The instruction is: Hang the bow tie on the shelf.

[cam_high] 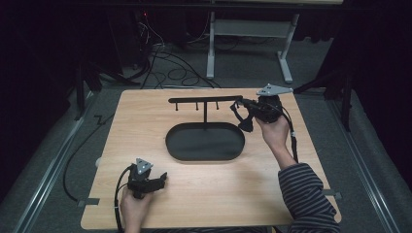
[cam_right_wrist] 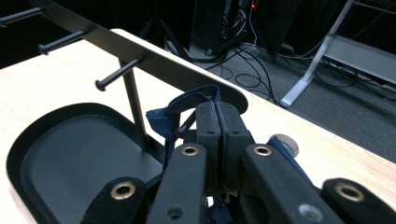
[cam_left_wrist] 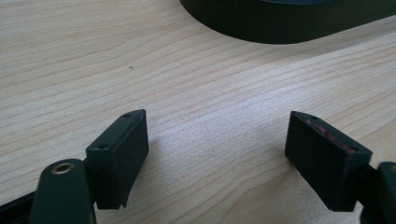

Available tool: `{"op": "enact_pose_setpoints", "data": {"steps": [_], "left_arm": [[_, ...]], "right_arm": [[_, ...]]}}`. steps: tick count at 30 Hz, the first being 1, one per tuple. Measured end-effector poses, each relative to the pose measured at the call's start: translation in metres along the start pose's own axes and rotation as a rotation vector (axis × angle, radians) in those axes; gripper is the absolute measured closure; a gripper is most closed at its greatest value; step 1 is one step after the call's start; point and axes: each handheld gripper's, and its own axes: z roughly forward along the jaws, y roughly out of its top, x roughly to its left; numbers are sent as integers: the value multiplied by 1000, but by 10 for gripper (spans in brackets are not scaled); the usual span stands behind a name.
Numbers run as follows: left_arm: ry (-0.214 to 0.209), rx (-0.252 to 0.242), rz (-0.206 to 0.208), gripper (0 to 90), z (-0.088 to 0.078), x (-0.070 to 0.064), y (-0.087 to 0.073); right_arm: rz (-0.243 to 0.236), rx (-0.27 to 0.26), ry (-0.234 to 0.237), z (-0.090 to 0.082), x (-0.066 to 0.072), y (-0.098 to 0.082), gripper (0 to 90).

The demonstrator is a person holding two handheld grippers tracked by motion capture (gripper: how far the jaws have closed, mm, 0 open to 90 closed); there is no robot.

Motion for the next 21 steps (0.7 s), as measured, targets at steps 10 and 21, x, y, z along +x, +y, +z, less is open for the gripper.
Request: {"op": "enact_pose_setpoints", "data": {"steps": [10,21], "left_arm": [[0,0,0,219,0,0,0],[0,0,0,218,0,0,0]], "right_arm": [[-5,13,-8,6,-1,-2,893],[4,35,6,11,0,-4,882]]}}
